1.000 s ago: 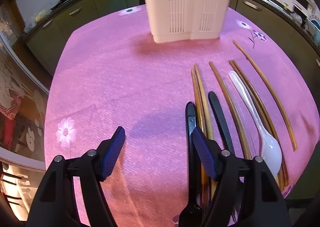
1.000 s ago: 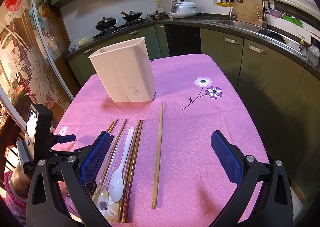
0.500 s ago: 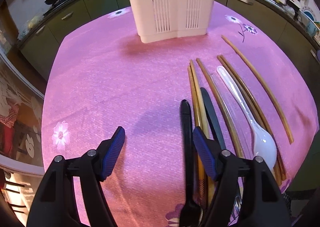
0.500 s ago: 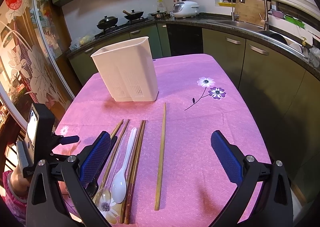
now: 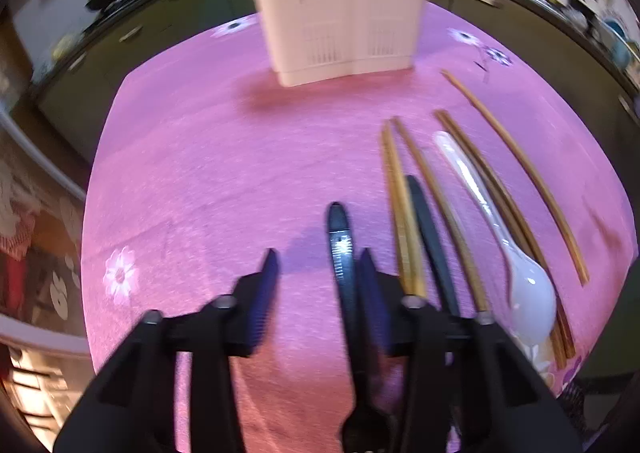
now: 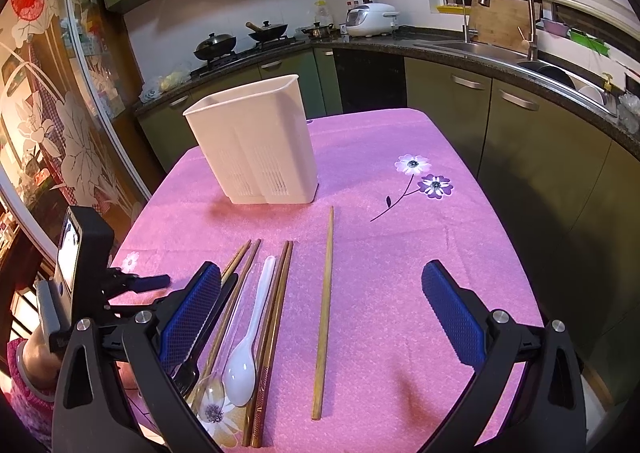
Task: Organize utensils
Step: 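Lower the left gripper over the black fork and close on its handle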
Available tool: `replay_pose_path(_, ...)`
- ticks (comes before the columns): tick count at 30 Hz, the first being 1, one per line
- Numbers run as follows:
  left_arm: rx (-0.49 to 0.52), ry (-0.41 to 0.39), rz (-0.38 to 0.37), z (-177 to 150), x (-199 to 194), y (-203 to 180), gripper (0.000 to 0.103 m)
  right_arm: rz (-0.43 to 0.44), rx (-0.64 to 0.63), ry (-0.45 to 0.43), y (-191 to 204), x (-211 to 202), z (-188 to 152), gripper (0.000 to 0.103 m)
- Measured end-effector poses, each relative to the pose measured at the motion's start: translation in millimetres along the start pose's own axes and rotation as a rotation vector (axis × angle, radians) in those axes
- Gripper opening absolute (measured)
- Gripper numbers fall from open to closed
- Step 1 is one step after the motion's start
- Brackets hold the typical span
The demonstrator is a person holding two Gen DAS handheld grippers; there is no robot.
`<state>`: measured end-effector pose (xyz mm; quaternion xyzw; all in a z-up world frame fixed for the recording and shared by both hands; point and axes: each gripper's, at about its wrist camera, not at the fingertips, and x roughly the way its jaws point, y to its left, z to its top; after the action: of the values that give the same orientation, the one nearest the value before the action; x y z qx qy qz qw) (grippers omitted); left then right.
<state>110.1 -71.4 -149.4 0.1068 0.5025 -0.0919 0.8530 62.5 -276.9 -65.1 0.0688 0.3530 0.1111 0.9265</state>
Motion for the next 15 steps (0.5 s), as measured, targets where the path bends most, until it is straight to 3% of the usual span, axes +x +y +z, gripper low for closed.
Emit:
replay_pose_path(7, -0.013, 0.020, -0.079, 8, 4, -1, 0.029, 0.004, -0.016, 0.008, 4, 1, 0, 0.099)
replay_pose_path(10, -0.010, 0.020, -0.091, 9, 5, -3, 0.020, 0.011, -0.016, 0.018, 4, 2, 0, 0.099)
replay_pose_path(11, -0.006, 0.020, -0.085, 9, 5, -4, 0.013, 0.016, -0.020, 0.025, 5, 4, 0, 0.099)
replay_pose_path(15, 0.004, 0.011, -0.075, 7, 4, -3, 0.012, 0.029, -0.045, 0.043, 15, 10, 2, 0.099)
